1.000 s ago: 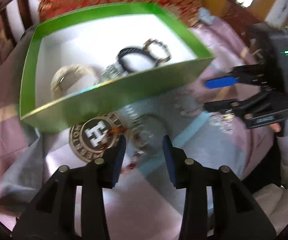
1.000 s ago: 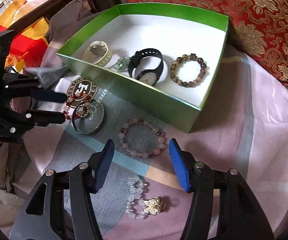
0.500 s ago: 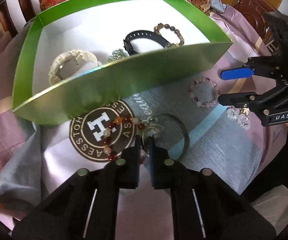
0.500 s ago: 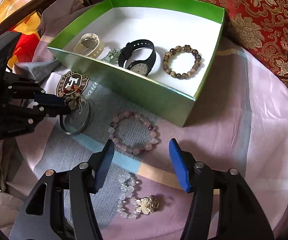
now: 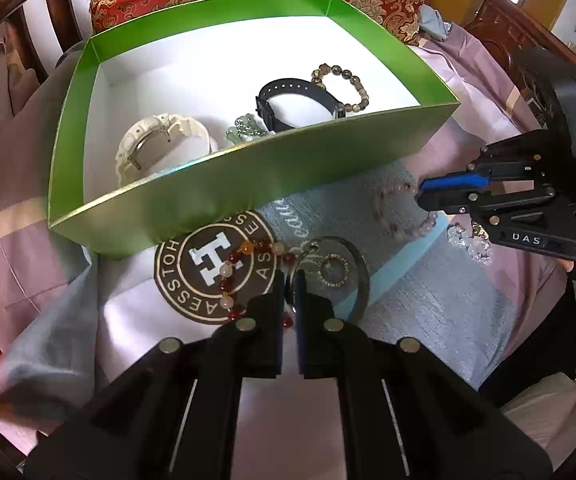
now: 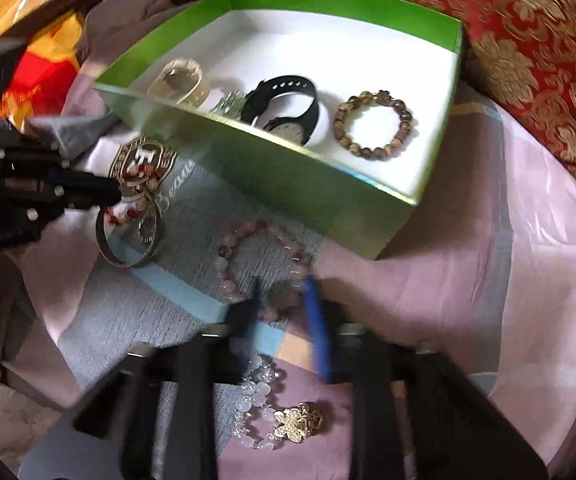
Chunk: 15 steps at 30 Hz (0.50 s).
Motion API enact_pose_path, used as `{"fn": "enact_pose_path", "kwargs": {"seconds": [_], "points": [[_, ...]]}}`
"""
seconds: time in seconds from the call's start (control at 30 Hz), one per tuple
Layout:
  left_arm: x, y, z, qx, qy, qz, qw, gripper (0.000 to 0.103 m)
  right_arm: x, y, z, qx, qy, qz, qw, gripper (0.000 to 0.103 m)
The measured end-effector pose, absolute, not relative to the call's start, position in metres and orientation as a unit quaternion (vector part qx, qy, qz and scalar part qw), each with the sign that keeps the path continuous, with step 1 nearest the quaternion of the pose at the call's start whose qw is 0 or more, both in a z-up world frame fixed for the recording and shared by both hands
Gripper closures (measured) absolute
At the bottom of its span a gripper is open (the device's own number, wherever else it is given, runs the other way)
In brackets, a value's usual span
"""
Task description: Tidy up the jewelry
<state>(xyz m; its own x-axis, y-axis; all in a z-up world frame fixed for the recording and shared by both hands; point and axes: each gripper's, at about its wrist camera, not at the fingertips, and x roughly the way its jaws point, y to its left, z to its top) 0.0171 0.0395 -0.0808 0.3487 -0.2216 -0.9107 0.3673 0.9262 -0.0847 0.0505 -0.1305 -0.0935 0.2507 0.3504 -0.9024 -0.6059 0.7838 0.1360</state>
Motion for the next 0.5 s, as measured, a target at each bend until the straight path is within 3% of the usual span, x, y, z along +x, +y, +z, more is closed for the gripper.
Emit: {"fn": "enact_pose_path", "kwargs": {"seconds": [0.1, 0.3, 0.5], "points": [[0.018, 0.04, -0.083, 0.068, 0.543, -0.178, 0.818, 0.099, 0.05, -0.13, -0.093, -0.121, 0.531, 0.306, 0.781, 0.096], [0.018, 0.037, -0.088, 0.076, 0.548, -0.172, 0.815, 0.099, 0.053, -0.135, -0.091, -0.119, 0.533, 0.29, 0.786, 0.096], [0.017, 0.03, -0.095, 0.091, 0.554, -0.17, 0.81, 0.099, 0.052, -0.131, -0.092, -0.139, 0.532, 0.278, 0.788, 0.087]]}}
